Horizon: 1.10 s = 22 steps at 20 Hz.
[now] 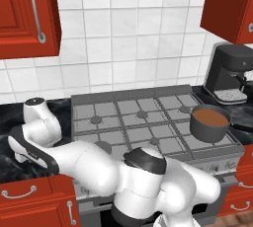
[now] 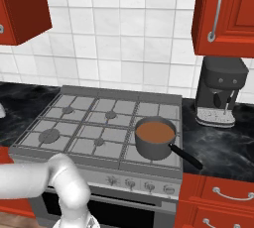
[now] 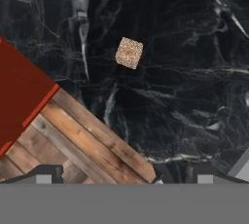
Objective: Pick up the sugar cube(s) and place them in the saucepan with hot chocolate.
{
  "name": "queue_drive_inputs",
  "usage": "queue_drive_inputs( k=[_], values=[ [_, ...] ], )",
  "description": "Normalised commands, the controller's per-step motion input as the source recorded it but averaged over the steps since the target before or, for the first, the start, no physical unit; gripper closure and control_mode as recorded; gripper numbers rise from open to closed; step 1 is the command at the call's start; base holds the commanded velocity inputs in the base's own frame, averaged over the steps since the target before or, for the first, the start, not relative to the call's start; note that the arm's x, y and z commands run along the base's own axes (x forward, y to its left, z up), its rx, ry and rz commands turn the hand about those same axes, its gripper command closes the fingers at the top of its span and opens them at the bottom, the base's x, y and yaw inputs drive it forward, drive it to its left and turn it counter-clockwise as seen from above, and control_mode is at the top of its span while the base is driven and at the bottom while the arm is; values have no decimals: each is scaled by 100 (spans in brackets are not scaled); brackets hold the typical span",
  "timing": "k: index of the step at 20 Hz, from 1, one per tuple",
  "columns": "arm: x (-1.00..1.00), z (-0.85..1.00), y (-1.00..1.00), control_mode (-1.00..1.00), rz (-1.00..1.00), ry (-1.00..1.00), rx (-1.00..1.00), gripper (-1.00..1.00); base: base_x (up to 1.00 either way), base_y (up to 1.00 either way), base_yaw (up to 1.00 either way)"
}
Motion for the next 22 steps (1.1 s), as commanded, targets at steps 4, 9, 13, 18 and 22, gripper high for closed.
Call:
queue_drive_inputs(
  k=[4, 9, 13, 18, 22],
  values=[
    [29, -6, 12, -100, 0, 1, 0, -100, 0, 0, 0],
    [18, -24, 27, -100, 0, 5, 0, -100, 0, 0, 0],
    [0, -28, 22, -100, 0, 7, 0, -100, 0, 0, 0],
    [0, -26, 15, -100, 0, 8, 0, -100, 0, 0, 0],
    [9, -14, 15, -100, 0, 7, -1, -100, 0, 0, 0]
  ],
)
